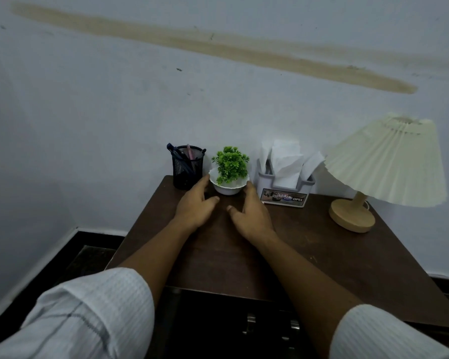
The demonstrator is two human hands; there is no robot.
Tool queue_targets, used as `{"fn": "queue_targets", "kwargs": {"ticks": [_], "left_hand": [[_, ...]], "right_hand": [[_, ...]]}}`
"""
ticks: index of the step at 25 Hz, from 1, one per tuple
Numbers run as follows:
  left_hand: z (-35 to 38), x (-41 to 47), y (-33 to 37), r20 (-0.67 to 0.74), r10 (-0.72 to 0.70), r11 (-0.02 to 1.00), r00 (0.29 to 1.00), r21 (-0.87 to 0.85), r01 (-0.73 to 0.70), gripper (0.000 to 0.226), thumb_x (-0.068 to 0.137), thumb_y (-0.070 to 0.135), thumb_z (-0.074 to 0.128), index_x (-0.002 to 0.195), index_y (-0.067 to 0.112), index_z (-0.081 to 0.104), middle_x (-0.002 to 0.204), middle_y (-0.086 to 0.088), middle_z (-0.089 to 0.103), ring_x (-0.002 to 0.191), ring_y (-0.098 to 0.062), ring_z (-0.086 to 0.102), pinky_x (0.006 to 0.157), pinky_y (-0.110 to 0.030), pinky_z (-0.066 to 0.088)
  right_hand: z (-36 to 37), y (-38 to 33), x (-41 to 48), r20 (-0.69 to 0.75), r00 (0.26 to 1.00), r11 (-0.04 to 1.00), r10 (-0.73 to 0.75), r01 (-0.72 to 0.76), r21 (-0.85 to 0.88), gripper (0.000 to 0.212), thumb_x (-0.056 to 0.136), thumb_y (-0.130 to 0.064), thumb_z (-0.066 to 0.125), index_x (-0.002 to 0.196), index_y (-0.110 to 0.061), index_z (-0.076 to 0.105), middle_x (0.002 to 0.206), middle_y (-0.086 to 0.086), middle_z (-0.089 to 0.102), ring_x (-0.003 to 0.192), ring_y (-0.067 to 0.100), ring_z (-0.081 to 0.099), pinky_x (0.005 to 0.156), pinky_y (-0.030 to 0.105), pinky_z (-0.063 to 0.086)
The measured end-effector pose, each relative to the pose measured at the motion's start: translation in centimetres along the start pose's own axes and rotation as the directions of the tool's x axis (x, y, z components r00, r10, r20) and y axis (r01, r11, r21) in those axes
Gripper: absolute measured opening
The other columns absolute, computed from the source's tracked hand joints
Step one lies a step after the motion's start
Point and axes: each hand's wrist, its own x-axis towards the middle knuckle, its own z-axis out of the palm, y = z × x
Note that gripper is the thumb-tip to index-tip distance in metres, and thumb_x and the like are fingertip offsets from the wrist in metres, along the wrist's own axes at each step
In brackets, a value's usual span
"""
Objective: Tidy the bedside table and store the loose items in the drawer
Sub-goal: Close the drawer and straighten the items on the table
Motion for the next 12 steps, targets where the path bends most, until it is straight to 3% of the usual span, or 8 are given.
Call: {"fn": "queue_targets", "kwargs": {"ticks": [3,6,9,12], "left_hand": [[-0.5,-0.7,-0.2,-0.108,-0.046,0.989,0.993,-0.141,0.031,0.057,0.092,0.006,0.060,0.146,0.019,0.048,0.137,-0.003,0.060,0.128,-0.019,0.055,0.109,-0.035,0.044],[-1.9,-1.7,-1.2,-0.292,-0.066,0.992,0.954,-0.122,0.032,0.042,0.092,0.002,0.056,0.132,0.015,0.060,0.124,-0.004,0.064,0.116,-0.018,0.060,0.100,-0.030,0.049],[-4.0,-1.7,-2.3,-0.362,-0.080,0.995,0.929,-0.082,0.054,0.042,0.090,0.006,0.057,0.130,0.018,0.060,0.128,-0.006,0.062,0.117,-0.020,0.059,0.105,-0.036,0.047],[-5.8,-1.1,-2.7,-0.282,-0.101,0.995,0.954,-0.043,0.093,0.055,0.091,0.005,0.054,0.144,0.018,0.048,0.140,-0.004,0.056,0.128,-0.021,0.053,0.108,-0.031,0.039]], "right_hand": [[0.0,-0.1,-1.1,-0.096,0.995,1.000,-0.006,0.009,0.030,0.058,0.085,-0.028,0.069,0.137,-0.017,0.045,0.134,0.004,0.057,0.123,0.024,0.056,0.102,0.042,0.048],[0.7,-1.0,-2.3,0.018,0.986,0.985,-0.168,0.168,-0.044,0.042,0.089,-0.023,0.067,0.128,-0.016,0.054,0.124,0.003,0.057,0.115,0.018,0.057,0.099,0.039,0.049],[2.7,-2.7,-1.6,0.184,0.948,0.954,-0.261,0.282,-0.097,0.056,0.091,-0.026,0.065,0.143,-0.014,0.046,0.142,0.006,0.052,0.130,0.021,0.050,0.110,0.034,0.040],[5.4,-5.0,0.1,0.243,0.935,0.949,-0.260,0.294,-0.116,0.075,0.093,-0.027,0.062,0.156,-0.008,0.027,0.157,0.012,0.038,0.145,0.026,0.037,0.120,0.036,0.030]]}}
